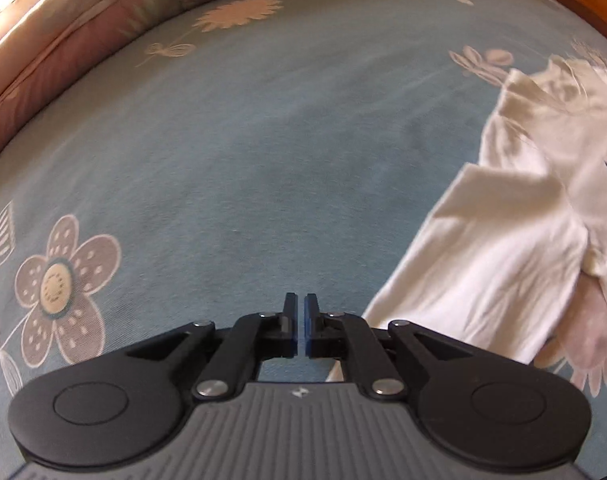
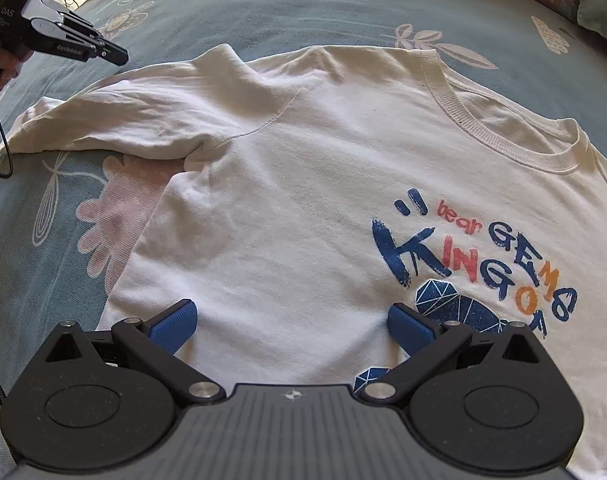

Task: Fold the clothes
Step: 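Pull the sleeve straight out from the body with the left tool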

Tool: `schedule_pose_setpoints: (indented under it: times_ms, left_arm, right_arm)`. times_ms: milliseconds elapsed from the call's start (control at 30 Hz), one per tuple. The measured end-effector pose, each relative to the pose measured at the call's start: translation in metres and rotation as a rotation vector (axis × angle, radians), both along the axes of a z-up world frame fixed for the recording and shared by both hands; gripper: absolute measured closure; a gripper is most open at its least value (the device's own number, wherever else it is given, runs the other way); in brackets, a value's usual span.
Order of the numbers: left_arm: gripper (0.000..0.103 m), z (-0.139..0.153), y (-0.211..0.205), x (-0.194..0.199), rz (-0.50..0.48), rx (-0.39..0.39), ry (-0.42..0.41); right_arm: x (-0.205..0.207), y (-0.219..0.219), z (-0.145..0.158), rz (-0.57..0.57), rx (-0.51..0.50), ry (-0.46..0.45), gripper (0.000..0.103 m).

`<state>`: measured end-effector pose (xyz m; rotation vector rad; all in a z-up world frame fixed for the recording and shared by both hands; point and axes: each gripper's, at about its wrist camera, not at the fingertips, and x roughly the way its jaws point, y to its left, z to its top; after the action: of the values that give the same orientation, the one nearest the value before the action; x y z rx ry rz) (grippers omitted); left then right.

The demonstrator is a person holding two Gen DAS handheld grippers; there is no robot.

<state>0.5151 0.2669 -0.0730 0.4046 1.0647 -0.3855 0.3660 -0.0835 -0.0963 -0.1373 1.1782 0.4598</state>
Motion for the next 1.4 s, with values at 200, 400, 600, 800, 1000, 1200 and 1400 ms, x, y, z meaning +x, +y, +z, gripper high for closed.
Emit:
schedule_pose_setpoints:
  times_ms: [200, 400, 600, 800, 1000, 1200, 1400]
  left_arm:
    - [0.068, 0.012, 0.06, -0.023, 0.134, -0.08, 0.052]
    - [0.065, -0.015, 0.072, -0.058, 0.055, 0.002, 0.173]
    - [0.083, -0.022, 0.065, -0.059, -0.002, 0.005, 0.189]
    - [0.102, 0.0, 0.069, -0.055, 0.104, 0.033, 0.077]
    - [0.089, 0.017, 0.094, -0.045, 0.282, 0.019, -0.008]
    - [0.078, 0.01, 0.075, -0.072, 0.264, -0.114, 0.041]
    - [0.071, -0.018, 0.098, -0.12, 0.35, -0.081, 0.099]
  right_arm:
    - [0.0, 0.0, 0.0, -0.006, 0.005, -0.003, 0.0]
    - [0.0, 0.0, 0.0, 0.02, -0.001, -0.006, 0.0]
    - [-0.001, 0.003, 0.0, 0.06, -0.024, -0.007, 0.0]
    - [0.0, 0.002, 0.0, 0.069, -0.026, 0.001, 0.0]
    - [0.002, 0.003, 0.002, 0.079, -0.033, 0.013, 0.0]
    - [0.002, 0.006, 0.0, 0.068, -0.039, 0.017, 0.0]
    - [0.002, 0.009, 0.0, 0.105, -0.065, 0.017, 0.0]
